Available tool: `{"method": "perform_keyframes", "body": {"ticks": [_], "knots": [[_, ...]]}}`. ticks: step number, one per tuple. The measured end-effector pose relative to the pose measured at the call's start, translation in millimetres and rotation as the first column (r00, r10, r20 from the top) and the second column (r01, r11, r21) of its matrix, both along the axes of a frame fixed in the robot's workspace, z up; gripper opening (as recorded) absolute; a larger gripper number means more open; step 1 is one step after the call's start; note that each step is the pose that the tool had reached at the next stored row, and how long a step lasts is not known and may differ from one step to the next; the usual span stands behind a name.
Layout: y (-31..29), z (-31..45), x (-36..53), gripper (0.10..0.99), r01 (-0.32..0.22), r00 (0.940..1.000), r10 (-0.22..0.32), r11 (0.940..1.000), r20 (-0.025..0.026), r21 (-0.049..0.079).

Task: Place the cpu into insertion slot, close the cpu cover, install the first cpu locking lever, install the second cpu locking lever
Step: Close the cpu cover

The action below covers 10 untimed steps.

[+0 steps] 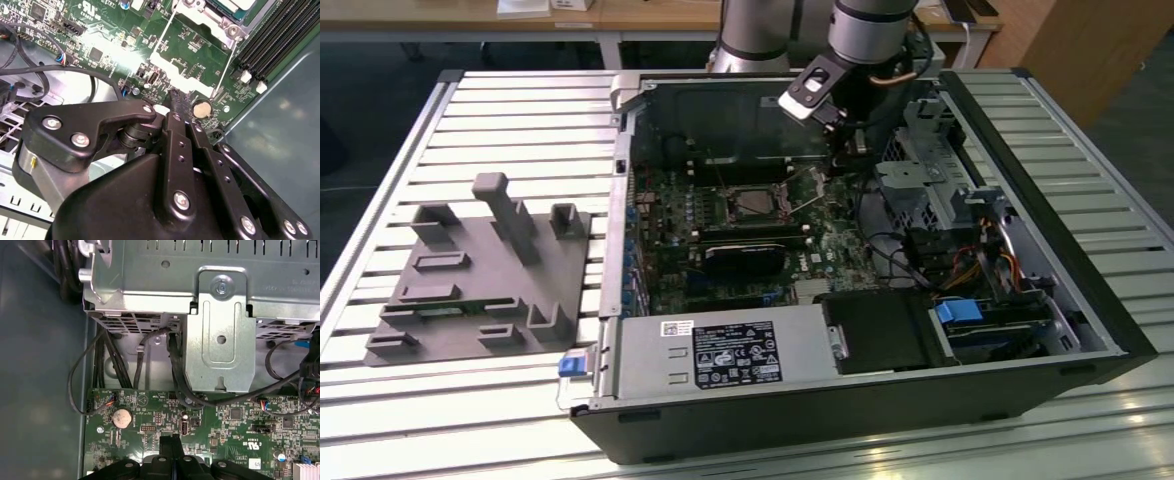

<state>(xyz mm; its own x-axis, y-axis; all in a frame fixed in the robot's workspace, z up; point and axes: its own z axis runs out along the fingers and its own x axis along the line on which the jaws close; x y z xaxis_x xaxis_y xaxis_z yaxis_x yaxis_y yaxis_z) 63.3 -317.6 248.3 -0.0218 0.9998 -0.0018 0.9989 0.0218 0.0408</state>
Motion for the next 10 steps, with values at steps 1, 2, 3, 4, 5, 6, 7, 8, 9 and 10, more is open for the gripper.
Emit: {"method": "perform_keyframes", "body": {"ticks": [1,2,3,4,5,6,7,8,9,10], "knots": [[0.1,-0.3,0.6,0.106,0.0,1.0,0.0,1.0,-0.0009,0.0],[0.2,-0.6,1.3,0.106,0.0,1.0,0.0,1.0,-0.0019,-0.001],[0.4,-1.1,2.0,0.106,0.0,1.0,0.0,1.0,-0.003,-0.001],[0.5,-1.5,2.6,0.106,0.0,1.0,0.0,1.0,-0.004,-0.001],[0.7,-2.0,3.1,0.106,0.0,1.0,0.0,1.0,-0.005,-0.001],[0.9,-2.6,3.6,0.106,0.0,1.0,0.0,1.0,-0.0061,-0.001],[1.1,-3.4,4.0,0.106,0.0,1.0,0.0,1.0,-0.007,-0.002],[1.3,-4.2,4.3,0.106,0.0,1.0,0.0,1.0,-0.0079,-0.002],[1.4,-5.0,4.6,0.106,0.0,1.0,0.0,1.0,-0.0086,-0.002],[1.5,-6.0,4.9,0.106,0.0,1.0,0.0,1.0,-0.0095,-0.002]]}}
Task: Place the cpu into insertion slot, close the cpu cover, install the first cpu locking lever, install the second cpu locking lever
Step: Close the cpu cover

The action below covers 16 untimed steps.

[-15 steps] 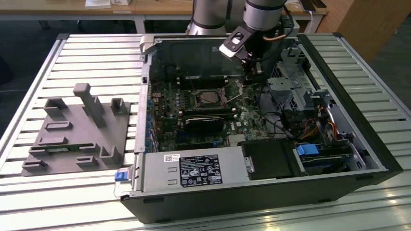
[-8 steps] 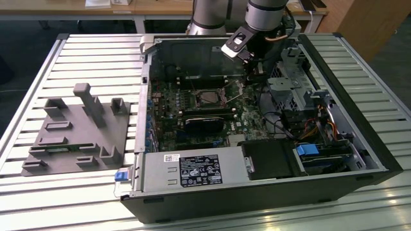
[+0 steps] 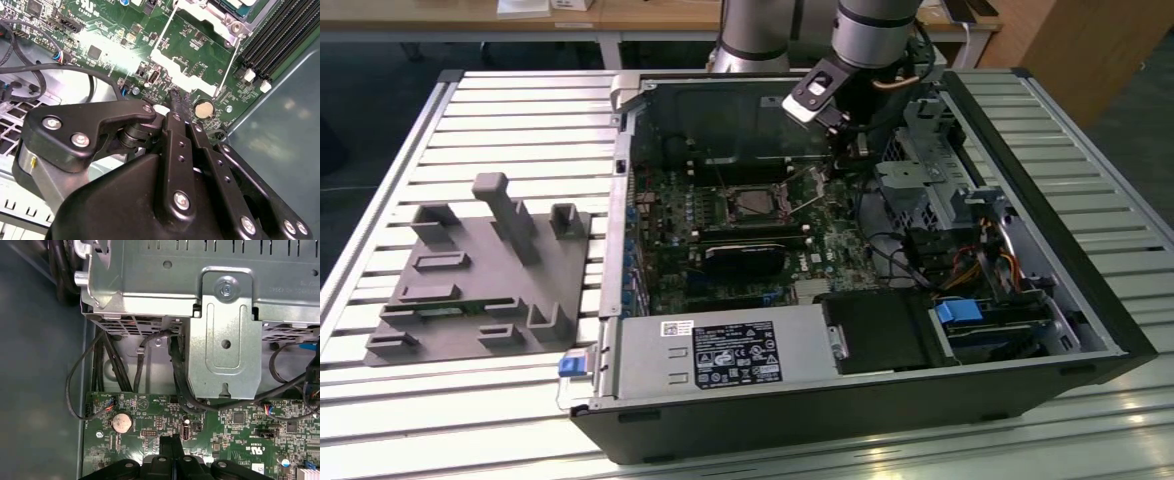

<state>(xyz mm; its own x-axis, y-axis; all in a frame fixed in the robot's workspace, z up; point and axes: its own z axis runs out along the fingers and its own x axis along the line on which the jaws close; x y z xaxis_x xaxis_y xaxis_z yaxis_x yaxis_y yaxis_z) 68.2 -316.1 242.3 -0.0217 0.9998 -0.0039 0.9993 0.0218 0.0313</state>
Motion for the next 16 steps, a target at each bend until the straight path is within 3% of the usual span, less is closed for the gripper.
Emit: {"method": "perform_keyframes", "body": {"ticks": [10,16], "knots": [[0.9,-7.3,0.0,0.106,0.0,1.0,0.0,1.0,-0.0032,-0.001],[1.0,-7.4,-13.0,0.106,0.0,1.0,0.0,1.0,-0.0031,0.0]]}}
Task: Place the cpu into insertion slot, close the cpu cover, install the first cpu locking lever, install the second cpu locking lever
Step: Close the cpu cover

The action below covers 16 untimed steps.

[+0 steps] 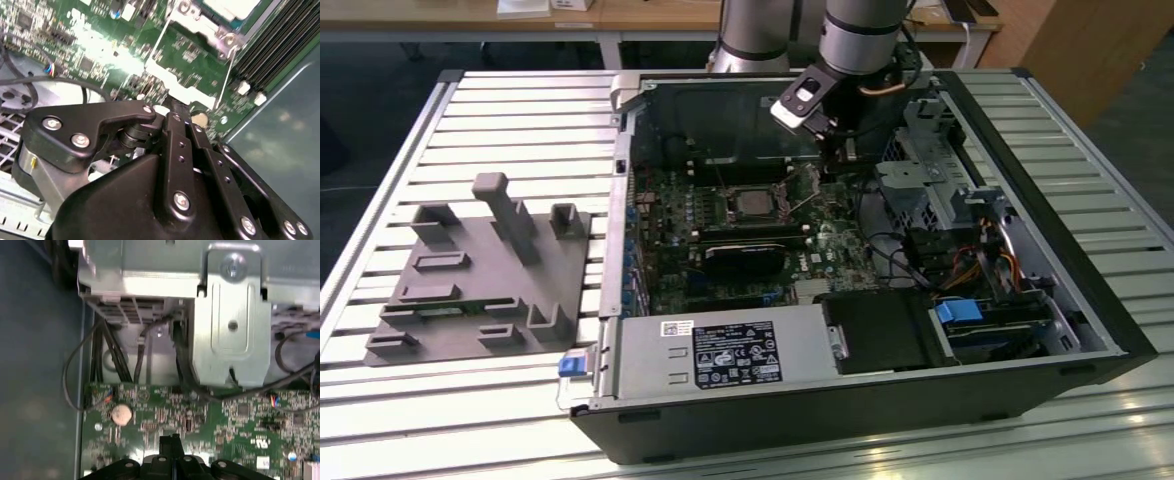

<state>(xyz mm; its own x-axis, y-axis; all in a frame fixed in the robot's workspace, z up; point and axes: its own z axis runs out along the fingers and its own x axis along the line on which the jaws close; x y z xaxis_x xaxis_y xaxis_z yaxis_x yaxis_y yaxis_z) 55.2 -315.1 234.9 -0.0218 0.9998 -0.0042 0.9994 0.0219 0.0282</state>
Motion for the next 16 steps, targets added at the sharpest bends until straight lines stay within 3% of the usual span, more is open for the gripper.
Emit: {"method": "perform_keyframes", "body": {"ticks": [12,16], "knots": [[1.3,-0.1,-38.6,0.106,0.0,1.0,0.0,1.0,0.0001,0.0],[2.0,-1.6,-45.5,0.106,0.0,1.0,0.0,1.0,0.0001,0.0]]}}
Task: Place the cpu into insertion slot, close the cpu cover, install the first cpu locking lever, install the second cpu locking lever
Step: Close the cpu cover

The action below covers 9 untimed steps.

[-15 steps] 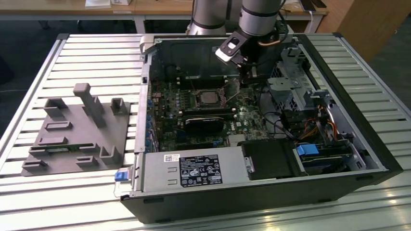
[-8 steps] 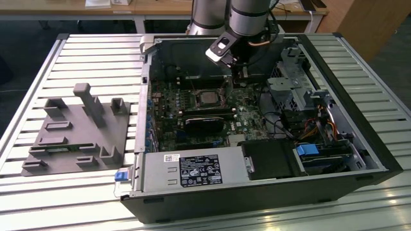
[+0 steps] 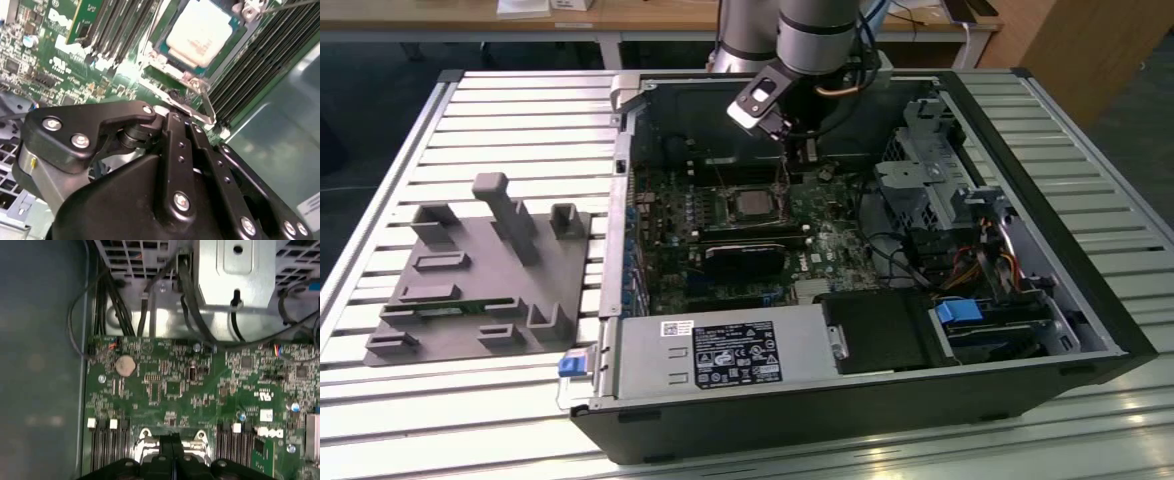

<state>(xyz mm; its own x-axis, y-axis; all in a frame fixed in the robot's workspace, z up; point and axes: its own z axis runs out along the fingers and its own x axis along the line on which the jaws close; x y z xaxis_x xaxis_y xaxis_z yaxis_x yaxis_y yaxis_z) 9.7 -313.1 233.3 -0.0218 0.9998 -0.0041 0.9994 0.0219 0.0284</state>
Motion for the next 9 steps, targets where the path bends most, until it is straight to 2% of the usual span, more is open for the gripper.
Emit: {"method": "perform_keyframes", "body": {"ticks": [5,9], "knots": [[1.3,-4.5,-5.2,0.106,0.0,1.0,0.0,1.0,0.0,0.0],[1.3,-10.8,-10.2,0.106,0.0,1.0,0.0,1.0,0.0,-0.001]]}}
